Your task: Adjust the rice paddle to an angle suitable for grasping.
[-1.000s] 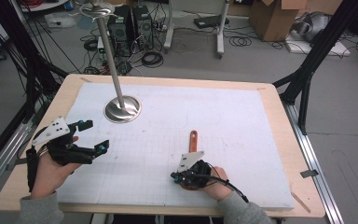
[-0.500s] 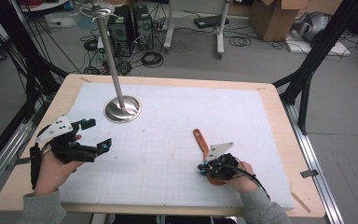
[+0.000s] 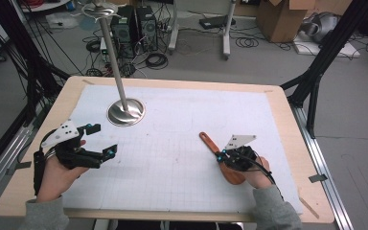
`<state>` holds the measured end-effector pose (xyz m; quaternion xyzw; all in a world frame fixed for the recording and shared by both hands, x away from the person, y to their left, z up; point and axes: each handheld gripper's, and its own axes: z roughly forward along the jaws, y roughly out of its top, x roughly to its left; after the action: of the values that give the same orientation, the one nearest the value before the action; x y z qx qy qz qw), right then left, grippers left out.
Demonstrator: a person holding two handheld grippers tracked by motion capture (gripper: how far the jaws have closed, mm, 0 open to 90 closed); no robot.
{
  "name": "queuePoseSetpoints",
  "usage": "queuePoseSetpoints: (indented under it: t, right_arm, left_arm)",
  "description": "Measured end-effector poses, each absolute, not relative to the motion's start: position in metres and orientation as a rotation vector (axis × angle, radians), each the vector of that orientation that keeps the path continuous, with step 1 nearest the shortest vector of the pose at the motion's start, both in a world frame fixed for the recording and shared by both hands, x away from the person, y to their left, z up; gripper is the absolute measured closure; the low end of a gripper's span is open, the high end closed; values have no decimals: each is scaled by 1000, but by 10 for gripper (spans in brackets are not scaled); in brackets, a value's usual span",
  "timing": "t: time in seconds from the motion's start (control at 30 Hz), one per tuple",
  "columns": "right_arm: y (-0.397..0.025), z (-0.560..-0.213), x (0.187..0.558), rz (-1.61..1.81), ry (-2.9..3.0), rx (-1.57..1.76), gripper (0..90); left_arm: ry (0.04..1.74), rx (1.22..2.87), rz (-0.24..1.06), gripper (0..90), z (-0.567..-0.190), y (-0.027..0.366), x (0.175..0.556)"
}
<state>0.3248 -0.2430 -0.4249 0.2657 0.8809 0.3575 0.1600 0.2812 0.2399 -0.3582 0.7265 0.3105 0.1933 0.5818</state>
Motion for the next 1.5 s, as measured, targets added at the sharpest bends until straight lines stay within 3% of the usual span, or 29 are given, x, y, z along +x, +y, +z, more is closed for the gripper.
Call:
queuePoseSetpoints:
  t: [0.53,1.0,1.33,1.5]
  right_arm:
    - [-239,-439,361,978,2494,876,899]
    - [-189,-434,359,964,2640,655,899]
    - [-196,-423,356,1027,2598,668,892]
    - [-203,-415,350,1042,2586,664,755]
  left_arm:
    - [763,1701,472,18,-361,249,270]
    - [804,1673,513,18,-360,269,251]
    - [797,1673,505,18,-360,268,252]
    - [783,1679,494,18,-360,263,257]
